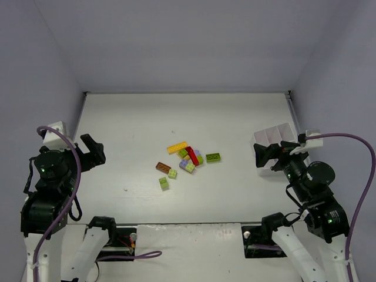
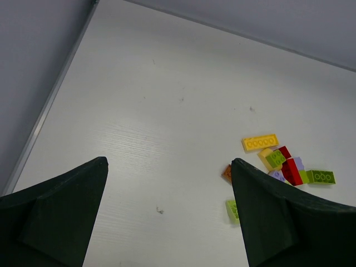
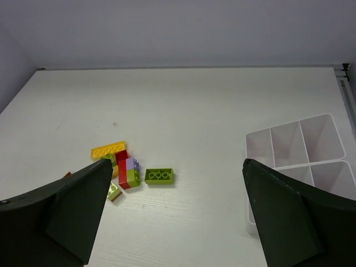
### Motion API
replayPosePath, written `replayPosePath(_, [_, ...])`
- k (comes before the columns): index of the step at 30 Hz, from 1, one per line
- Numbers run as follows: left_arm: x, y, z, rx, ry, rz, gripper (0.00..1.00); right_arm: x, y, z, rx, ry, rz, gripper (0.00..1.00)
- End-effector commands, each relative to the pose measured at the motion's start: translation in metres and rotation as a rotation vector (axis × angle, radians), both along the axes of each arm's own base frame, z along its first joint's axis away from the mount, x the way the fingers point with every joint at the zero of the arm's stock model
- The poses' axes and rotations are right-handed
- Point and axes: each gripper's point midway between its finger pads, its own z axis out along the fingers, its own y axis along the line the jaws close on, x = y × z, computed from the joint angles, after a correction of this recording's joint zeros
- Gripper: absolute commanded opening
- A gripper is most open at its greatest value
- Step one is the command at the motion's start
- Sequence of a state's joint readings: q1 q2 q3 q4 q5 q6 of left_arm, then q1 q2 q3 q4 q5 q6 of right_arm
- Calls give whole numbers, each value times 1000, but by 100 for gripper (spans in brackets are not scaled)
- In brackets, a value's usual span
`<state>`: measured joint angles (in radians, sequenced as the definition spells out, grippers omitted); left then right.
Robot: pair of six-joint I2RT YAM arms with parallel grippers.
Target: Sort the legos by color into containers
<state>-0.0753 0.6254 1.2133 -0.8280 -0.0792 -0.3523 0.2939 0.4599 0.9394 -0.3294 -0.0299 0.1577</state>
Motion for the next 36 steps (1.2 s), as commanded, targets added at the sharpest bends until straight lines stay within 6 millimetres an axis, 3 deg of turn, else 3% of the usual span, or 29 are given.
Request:
replayPosePath(1, [8,0,5,-3,-13,1,85,11,6,7,39,-13,4,100])
replayPosePath(5, [10,-1,1,-2,15,-5,85,23,6,4,32,4,-20,100])
replayPosePath(11, [20,-1,-2,3,42,2,85,60,20,-14,-41,94,12,100])
replayPosePath(15, [28,-2,-3,3,61,-1,85,90,58,-46,-103,224,183,100])
replayPosePath(18, [33,-5,-6,6,84,-12,85,110,73,-69,-176,286,245,100])
replayPosePath(24, [41,-9,-22,27,151,-40,85,127,111,-119,-461,337,447,100])
replayPosePath(32, [44,-18,-36,68,222,-99,85,127,140,-195,-725,462,693,84])
replayPosePath(36, [44,-21,-47,67,265,-119,85,123,144,-233,-809,541,764,85])
